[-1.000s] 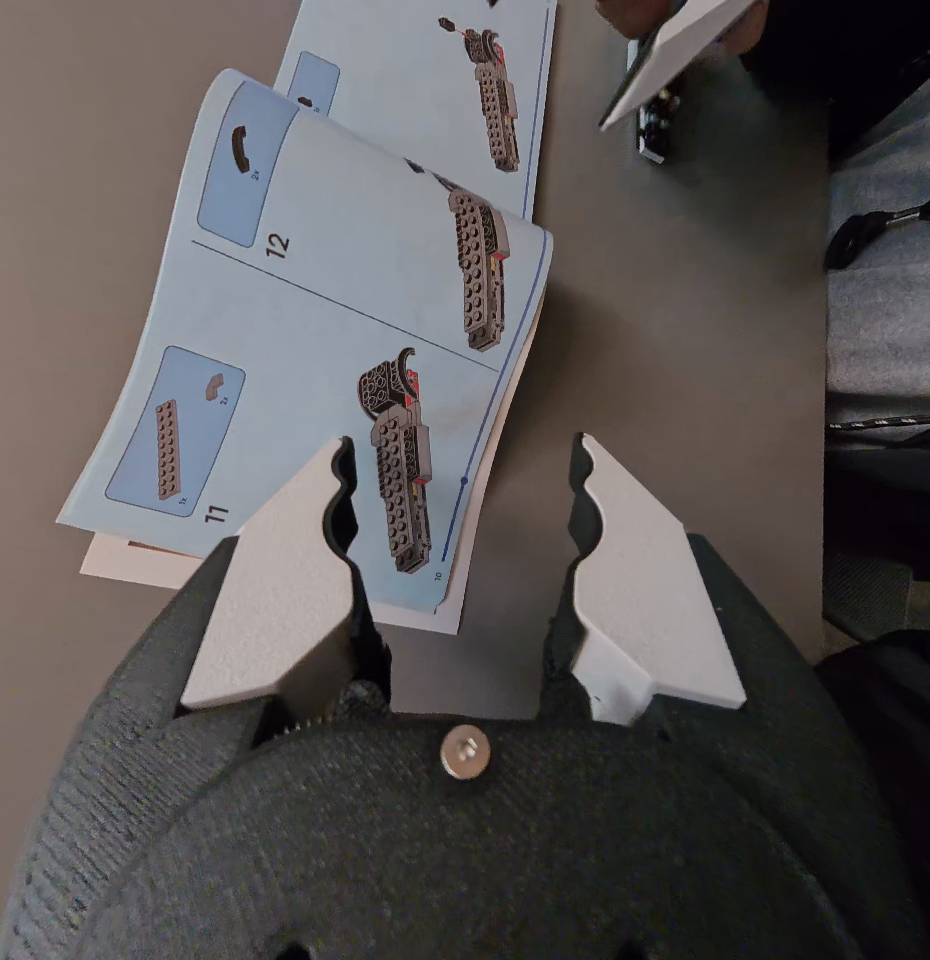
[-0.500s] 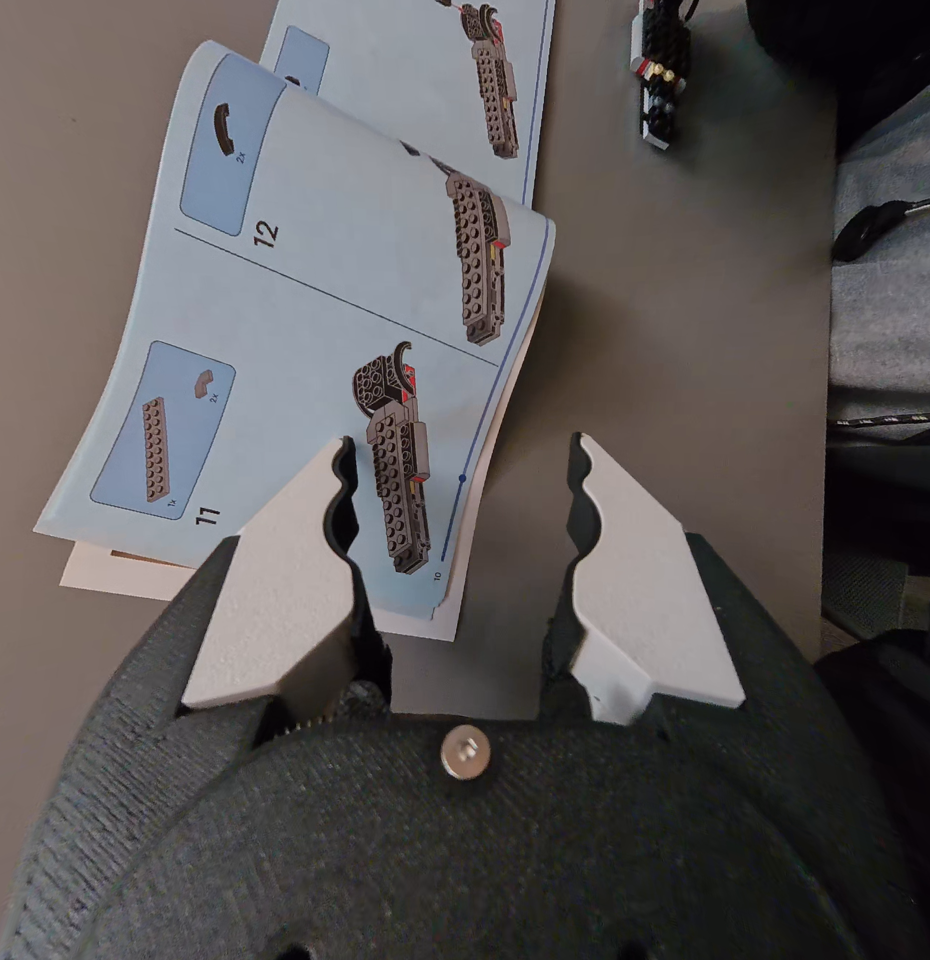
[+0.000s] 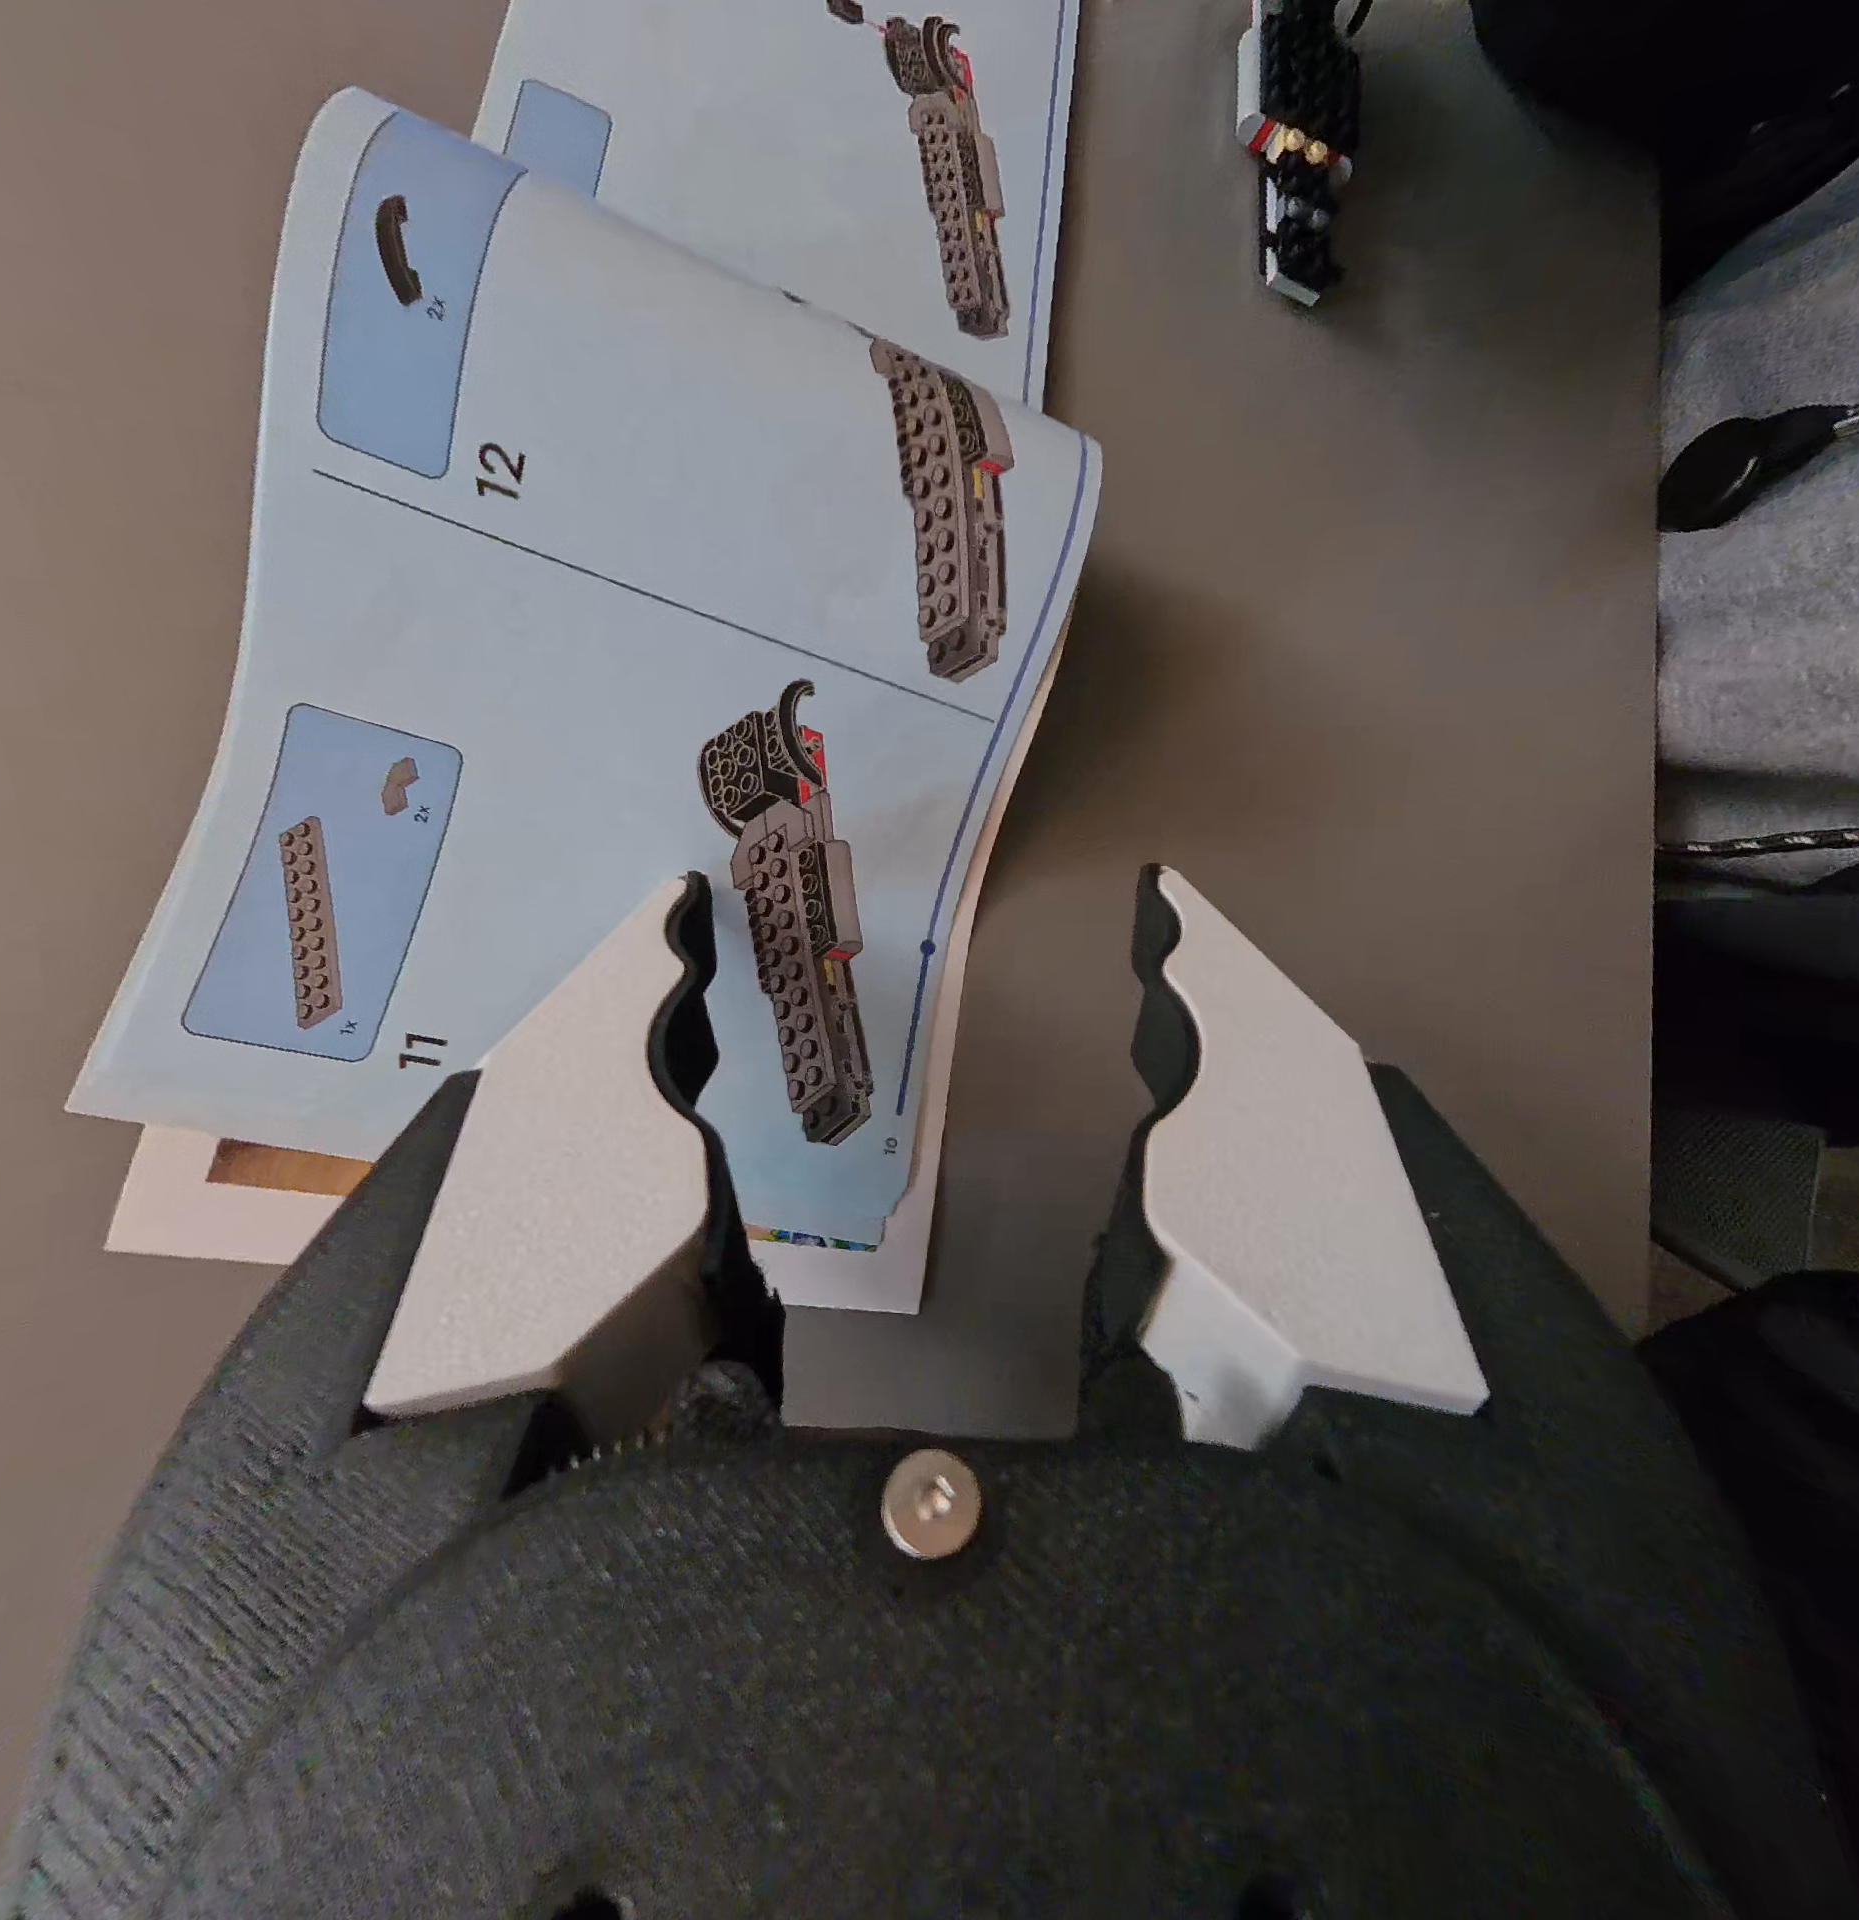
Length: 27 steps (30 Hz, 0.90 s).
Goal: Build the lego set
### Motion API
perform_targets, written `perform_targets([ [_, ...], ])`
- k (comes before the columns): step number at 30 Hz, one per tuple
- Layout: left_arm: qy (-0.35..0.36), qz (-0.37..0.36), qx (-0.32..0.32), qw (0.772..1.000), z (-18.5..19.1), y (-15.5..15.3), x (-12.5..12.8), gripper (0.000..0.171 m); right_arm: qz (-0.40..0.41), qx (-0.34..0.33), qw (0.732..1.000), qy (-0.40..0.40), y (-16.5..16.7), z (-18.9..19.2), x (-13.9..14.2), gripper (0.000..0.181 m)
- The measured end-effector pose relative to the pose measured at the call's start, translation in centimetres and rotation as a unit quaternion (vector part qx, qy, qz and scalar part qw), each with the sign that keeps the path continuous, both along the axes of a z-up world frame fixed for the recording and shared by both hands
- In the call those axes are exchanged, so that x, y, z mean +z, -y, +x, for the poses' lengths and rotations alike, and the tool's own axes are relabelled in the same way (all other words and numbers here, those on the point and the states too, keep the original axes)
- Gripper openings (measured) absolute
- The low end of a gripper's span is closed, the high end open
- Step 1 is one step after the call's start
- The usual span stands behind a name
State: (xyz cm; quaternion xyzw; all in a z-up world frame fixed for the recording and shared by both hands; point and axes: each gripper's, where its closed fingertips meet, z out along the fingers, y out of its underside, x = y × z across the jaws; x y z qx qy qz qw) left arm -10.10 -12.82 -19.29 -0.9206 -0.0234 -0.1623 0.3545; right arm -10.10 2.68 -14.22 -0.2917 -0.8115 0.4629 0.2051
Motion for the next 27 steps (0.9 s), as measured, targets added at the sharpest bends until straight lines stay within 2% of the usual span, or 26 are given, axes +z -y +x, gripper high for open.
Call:
perform_targets([
  [15,-0.014,0.019,-0.032,0.999,1.1,-2.3,0.4,0.081,0.037,0.047,0.998,0.007,3.7,1.1,-2.2,0.057],
  [27,-0.022,0.033,-0.042,0.998,1.5,-3.5,0.6,0.081,0.047,0.060,0.997,0.000,4.8,1.4,-2.6,0.058],
])
